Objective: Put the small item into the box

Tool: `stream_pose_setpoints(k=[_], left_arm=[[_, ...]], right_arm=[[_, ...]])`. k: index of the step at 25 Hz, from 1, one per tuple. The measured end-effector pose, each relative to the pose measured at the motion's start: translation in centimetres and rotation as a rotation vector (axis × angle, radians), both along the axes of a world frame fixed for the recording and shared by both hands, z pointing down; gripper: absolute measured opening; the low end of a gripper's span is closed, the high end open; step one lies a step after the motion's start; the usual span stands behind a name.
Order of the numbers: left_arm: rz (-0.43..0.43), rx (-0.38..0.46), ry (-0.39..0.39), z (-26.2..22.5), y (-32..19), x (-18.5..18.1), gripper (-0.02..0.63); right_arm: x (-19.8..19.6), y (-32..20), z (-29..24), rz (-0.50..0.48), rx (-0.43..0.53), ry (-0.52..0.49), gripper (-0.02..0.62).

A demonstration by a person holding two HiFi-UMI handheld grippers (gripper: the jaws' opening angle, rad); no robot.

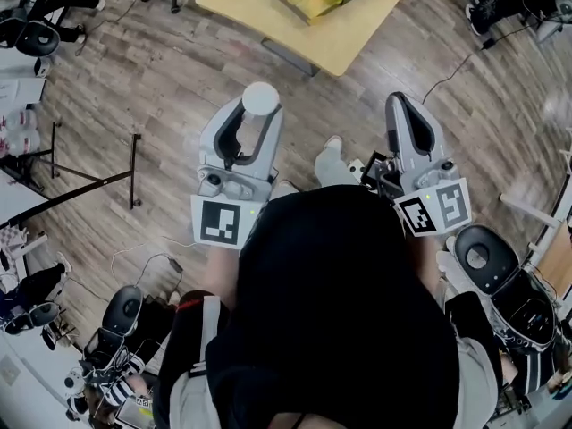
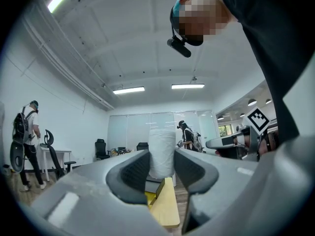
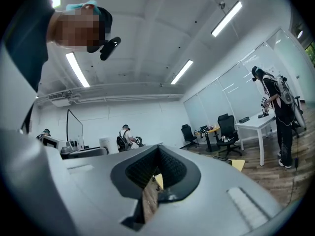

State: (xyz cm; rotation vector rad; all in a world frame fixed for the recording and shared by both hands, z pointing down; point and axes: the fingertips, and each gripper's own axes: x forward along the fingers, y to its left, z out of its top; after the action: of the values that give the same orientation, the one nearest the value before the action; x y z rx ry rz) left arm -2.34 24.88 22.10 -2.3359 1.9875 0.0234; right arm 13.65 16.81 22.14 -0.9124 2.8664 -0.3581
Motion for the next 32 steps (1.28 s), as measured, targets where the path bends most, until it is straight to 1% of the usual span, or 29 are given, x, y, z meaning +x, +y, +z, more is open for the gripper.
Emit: stream_pose_setpoints(k=[8,13,17,20,23,28,32], left_arm=[[-0.076,-0.001,-0.005,0.4,-5.7,2.2,0.167],[-0.095,-0.008,-0.01,0.4,-8.6,3.6,0.167],[-0.101,-0.025,-0.01,0.5,-10.1,4.0,0.167],[-0.104,-0.036,-0.006,0.9,-11.3,3.8,0.167],[-0.087,-0.024,0.0,1.1,-12.6,3.5,0.167],[-0.037,-0.02,0.002,1.4,-15.4,3.1,0.167],[0.008,-0.027,-0.004,1.8,-18.5,1.9,0.167]], right_arm=[[1.2,-6.5,0.3,-0.098,0.006,-0.008,0.002],[2.1,-9.2,0.1,-0.14,0.002,-0.021,0.002],[2.3,-10.4,0.4,-0.152,-0.013,-0.02,0.002],[2.6,-11.3,0.7,-0.149,-0.016,-0.013,0.002],[2.9,-12.3,0.8,-0.134,-0.013,-0.01,0.002],[3.4,-14.3,1.1,-0.069,-0.017,-0.002,0.002],[2.9,-16.5,1.3,-0.018,-0.018,0.01,0.002]])
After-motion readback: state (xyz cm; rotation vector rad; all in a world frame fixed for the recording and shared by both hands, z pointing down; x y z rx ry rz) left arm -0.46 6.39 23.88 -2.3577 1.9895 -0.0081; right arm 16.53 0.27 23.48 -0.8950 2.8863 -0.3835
